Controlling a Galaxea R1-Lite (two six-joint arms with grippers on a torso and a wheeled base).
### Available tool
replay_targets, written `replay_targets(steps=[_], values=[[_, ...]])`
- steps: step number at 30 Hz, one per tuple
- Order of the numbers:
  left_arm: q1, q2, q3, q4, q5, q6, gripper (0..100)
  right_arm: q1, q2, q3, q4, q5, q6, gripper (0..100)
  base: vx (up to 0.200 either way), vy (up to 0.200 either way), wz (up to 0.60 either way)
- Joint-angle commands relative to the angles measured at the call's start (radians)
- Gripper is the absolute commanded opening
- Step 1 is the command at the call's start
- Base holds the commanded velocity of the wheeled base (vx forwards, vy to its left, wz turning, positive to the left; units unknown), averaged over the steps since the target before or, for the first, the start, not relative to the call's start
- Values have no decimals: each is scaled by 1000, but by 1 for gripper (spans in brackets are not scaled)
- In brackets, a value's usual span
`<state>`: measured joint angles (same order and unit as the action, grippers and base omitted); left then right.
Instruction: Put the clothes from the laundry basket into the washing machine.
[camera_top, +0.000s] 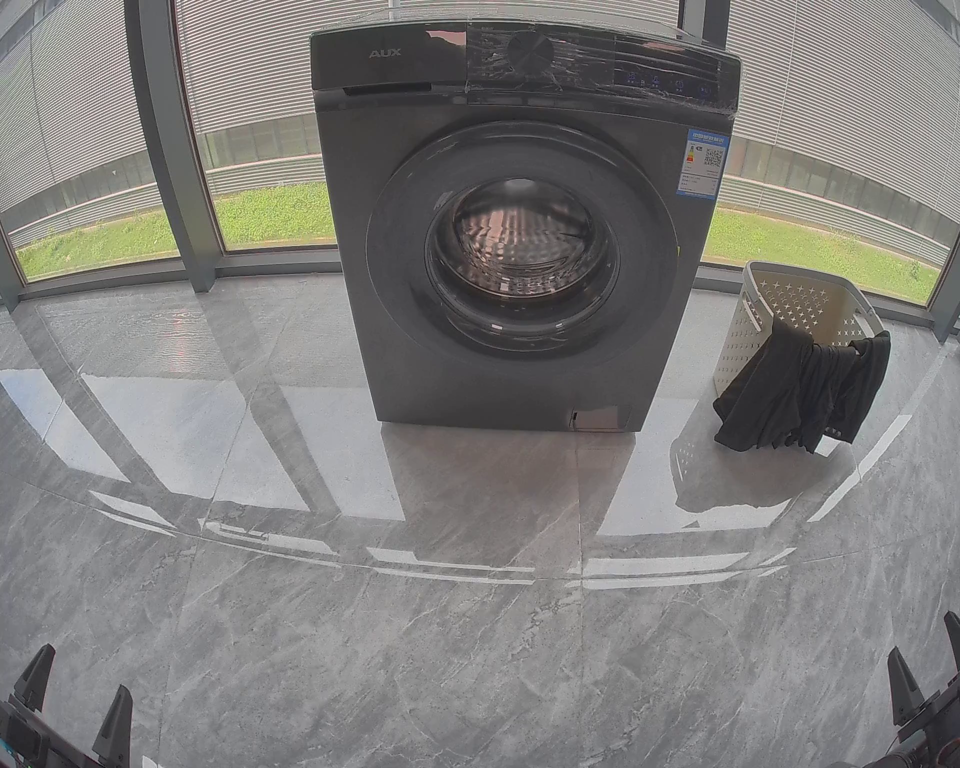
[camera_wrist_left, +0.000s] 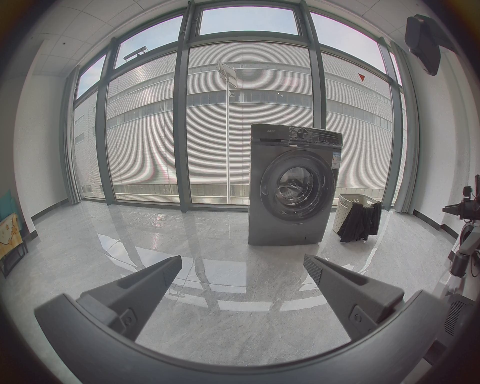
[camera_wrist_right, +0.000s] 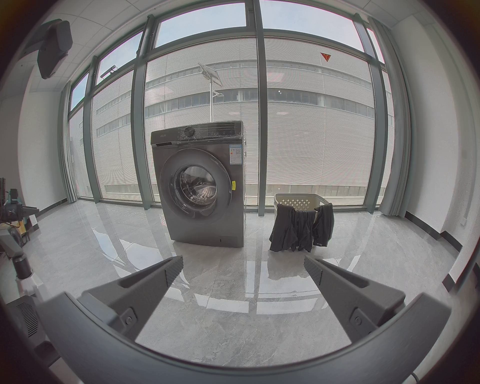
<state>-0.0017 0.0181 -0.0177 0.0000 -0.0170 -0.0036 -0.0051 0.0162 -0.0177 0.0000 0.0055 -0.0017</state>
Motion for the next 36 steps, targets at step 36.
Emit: replay_targets(steps=[36], values=[[0,-18,18,2,5,5,100,4,-7,18,-5,-1,0,100,0,0,-83]])
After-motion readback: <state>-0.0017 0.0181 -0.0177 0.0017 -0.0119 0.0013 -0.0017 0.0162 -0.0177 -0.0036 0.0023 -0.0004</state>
